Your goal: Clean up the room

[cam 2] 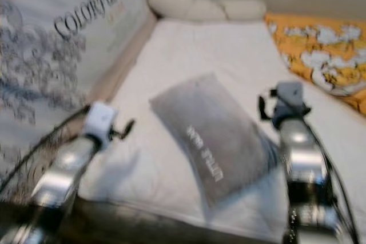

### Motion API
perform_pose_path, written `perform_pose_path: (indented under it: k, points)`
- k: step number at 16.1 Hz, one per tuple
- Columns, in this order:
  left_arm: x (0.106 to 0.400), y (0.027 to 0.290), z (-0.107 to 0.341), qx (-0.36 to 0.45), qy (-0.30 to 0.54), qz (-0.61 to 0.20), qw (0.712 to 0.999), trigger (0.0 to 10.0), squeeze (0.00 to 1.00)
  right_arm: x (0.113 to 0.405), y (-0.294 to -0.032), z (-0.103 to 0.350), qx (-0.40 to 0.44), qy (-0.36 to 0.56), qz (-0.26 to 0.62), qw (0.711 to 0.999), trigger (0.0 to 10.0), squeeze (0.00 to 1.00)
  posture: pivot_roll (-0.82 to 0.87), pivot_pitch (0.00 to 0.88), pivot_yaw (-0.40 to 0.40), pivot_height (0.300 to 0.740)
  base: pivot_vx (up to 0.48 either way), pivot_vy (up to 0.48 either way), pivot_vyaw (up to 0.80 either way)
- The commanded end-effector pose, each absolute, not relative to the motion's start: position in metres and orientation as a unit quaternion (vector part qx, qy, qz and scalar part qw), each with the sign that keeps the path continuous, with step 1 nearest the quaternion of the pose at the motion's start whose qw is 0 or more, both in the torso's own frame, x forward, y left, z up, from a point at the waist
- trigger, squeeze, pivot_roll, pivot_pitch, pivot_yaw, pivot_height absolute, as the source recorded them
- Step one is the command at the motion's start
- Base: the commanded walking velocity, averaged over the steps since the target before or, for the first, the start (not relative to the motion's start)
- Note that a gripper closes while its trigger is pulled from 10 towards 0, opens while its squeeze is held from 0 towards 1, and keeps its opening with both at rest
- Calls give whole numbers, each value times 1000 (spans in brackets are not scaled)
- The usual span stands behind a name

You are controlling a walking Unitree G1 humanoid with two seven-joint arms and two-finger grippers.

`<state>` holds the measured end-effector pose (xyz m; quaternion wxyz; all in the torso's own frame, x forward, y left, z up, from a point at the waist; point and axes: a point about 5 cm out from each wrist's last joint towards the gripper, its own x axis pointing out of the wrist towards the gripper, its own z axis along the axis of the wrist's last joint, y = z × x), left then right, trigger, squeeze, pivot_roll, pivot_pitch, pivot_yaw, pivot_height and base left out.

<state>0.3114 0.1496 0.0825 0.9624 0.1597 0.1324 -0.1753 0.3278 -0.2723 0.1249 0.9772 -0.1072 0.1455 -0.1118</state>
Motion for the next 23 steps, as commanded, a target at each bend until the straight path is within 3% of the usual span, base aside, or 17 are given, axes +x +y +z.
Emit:
perform_pose_path:
  k: [1,4,6,9,12,14,16,18,20,23]
  points:
    - [317,142,76,178,148,-202,952,10000,0,331,-280,120,-121,154,-122,973,10000,0,17,0,27,740,0,0,0]
    - [328,106,61,233,188,-268,916,10000,0,334,-287,103,-205,212,-102,950,10000,0,14,0,21,740,0,0,0]
    - [328,85,55,250,196,-299,900,10000,0,333,-273,88,-209,246,-41,946,10000,0,13,0,18,740,0,0,0]
    - [321,50,40,289,227,-333,868,10000,0,329,-222,66,-183,276,135,934,10000,0,3,0,28,740,0,0,0]
    - [307,12,35,298,222,-387,844,10000,0,324,-201,65,-165,279,204,924,10000,0,-11,0,39,740,0,0,0]
    - [307,2,40,265,210,-383,860,10000,0,325,-195,70,-155,270,218,925,10000,0,-26,0,54,740,0,0,0]
    - [324,1,62,207,176,-346,898,10000,0,325,-186,82,-130,251,231,931,10000,0,-22,0,58,740,0,0,0]
    - [341,13,82,177,144,-327,917,10000,0,324,-181,90,-100,240,234,937,10000,0,-17,0,57,740,0,0,0]
    - [354,34,100,171,111,-322,924,10000,0,315,-179,91,-63,243,225,942,10000,0,-11,0,53,740,0,0,0]
    - [351,60,104,179,87,-342,918,10000,0,288,-176,68,-9,285,207,936,10000,0,5,0,48,740,0,0,0]
